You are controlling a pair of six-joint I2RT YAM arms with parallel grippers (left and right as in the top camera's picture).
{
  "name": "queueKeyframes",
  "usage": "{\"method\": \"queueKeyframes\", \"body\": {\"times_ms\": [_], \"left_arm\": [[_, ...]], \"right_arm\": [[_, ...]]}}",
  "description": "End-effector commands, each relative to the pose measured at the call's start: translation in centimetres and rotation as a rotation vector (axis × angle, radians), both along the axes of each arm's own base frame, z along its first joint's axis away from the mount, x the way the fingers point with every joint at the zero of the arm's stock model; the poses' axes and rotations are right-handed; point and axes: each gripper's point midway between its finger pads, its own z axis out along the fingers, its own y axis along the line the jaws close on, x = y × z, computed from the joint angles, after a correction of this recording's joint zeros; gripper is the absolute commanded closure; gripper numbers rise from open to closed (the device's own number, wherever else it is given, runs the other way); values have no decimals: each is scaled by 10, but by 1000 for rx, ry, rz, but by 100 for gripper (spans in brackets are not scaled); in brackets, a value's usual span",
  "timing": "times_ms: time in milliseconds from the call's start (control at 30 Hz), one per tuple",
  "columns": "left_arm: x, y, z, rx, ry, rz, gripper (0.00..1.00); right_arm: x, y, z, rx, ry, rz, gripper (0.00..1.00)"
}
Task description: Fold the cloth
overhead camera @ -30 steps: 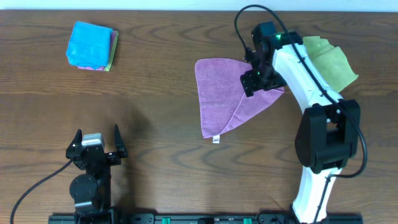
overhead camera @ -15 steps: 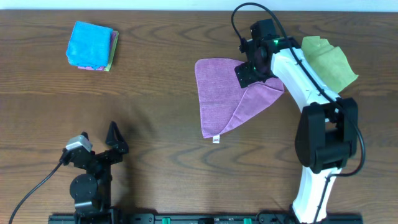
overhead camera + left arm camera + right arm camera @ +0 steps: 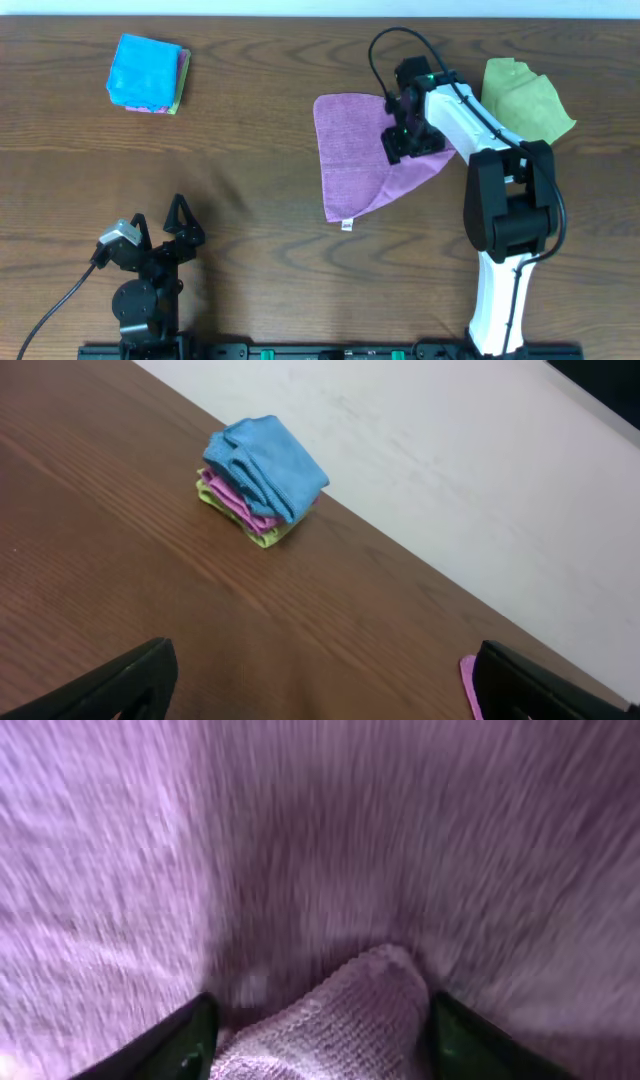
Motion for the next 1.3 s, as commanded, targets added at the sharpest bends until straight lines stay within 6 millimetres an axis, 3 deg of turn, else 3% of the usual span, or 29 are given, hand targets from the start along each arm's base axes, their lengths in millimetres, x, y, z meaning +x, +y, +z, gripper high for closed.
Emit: {"method": "queueKeyframes", "body": {"times_ms": [0, 233, 467, 867, 1067, 1267], "left_arm": [[1, -4, -20, -13, 47, -24, 4], [1, -6, -20, -68, 41, -23, 4], [1, -10, -20, -131, 33, -39, 5], [2, -8, -13, -125, 4, -30, 5], [2, -8, -17, -128, 20, -27, 5], [2, -32, -16, -213, 22, -159, 2]], "right_arm": [[-18, -5, -1, -14, 79, -53, 38], [-61, -13, 12, -73, 247, -134, 47], [-95, -20, 48, -123, 342, -222, 42], [-65, -18, 111, -40, 42, -226, 37], [-36, 5, 116, 99, -76, -174, 34], [-30, 16, 118, 159, -90, -170, 36]]}}
